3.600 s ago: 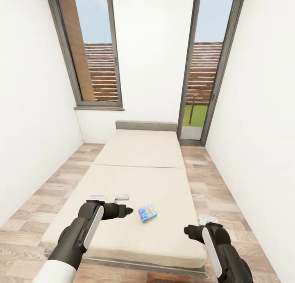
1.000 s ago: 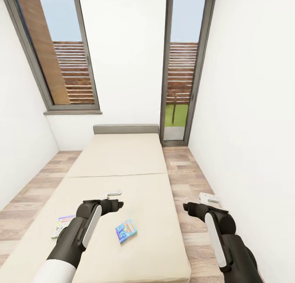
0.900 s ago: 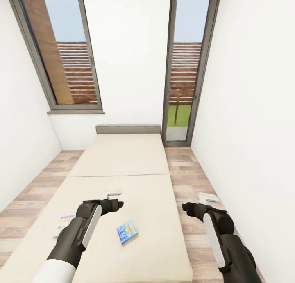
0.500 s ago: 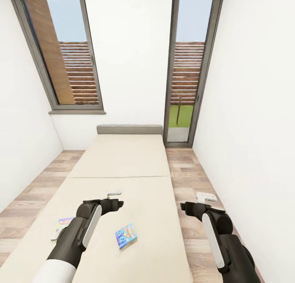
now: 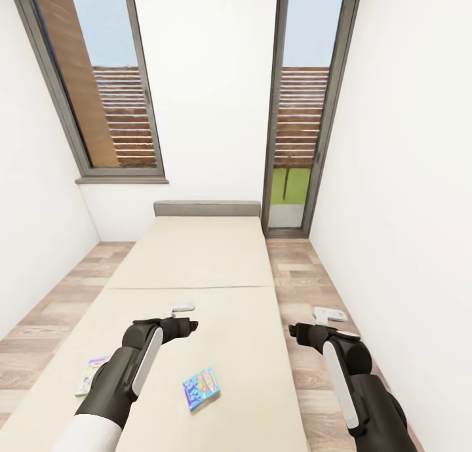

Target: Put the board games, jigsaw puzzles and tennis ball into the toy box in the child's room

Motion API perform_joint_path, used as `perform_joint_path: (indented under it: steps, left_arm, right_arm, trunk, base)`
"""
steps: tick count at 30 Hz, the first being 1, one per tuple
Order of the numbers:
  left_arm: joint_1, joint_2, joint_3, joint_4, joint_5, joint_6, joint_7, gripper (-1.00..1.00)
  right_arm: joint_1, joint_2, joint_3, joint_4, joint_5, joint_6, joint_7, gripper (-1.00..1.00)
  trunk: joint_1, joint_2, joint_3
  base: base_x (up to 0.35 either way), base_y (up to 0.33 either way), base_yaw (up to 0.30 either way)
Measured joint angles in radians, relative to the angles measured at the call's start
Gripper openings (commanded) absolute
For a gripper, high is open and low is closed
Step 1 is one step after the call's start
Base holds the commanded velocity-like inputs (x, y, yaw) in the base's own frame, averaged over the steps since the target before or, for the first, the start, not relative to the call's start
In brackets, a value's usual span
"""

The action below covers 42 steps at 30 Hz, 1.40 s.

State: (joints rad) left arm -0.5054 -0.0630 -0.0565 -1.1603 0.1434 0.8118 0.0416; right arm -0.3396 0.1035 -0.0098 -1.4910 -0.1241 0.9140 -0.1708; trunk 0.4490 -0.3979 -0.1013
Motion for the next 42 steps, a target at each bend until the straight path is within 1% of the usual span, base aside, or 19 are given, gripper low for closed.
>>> perform_joint_path:
  steps: [7,16,23,31,42]
  left_arm:
    - [0.000,0.000,0.000,0.000,0.001,0.001,0.000,1.00]
    - [0.000,0.000,-0.002,0.000,0.000,0.001,0.000,1.00]
    - [0.000,0.000,-0.002,0.000,0.001,0.001,0.000,1.00]
    - [0.000,0.000,-0.004,0.000,0.001,0.001,0.000,1.00]
    - [0.000,0.000,-0.002,0.000,0.001,0.001,0.000,1.00]
  right_arm:
    - [0.000,0.001,0.000,0.001,0.002,-0.001,0.000,1.00]
    - [0.000,0.003,0.001,0.001,0.001,-0.025,0.000,1.00]
    - [0.000,0.002,0.001,0.001,0.002,-0.027,0.001,1.00]
    - [0.000,0.003,0.001,0.001,0.003,-0.028,0.001,1.00]
    - [0.000,0.003,0.002,0.001,0.003,-0.028,0.001,1.00]
  trunk:
    - [0.000,0.000,0.000]
    - [0.000,0.000,0.000]
    - [0.000,0.000,0.000]
    - [0.000,0.000,0.000]
    - [0.000,0.000,0.000]
  base:
    - [0.121,0.082,0.000]
    - [0.127,0.009,0.000]
    - [0.037,0.001,0.000]
    - [0.067,-0.086,0.000]
    - [0.068,-0.013,0.000]
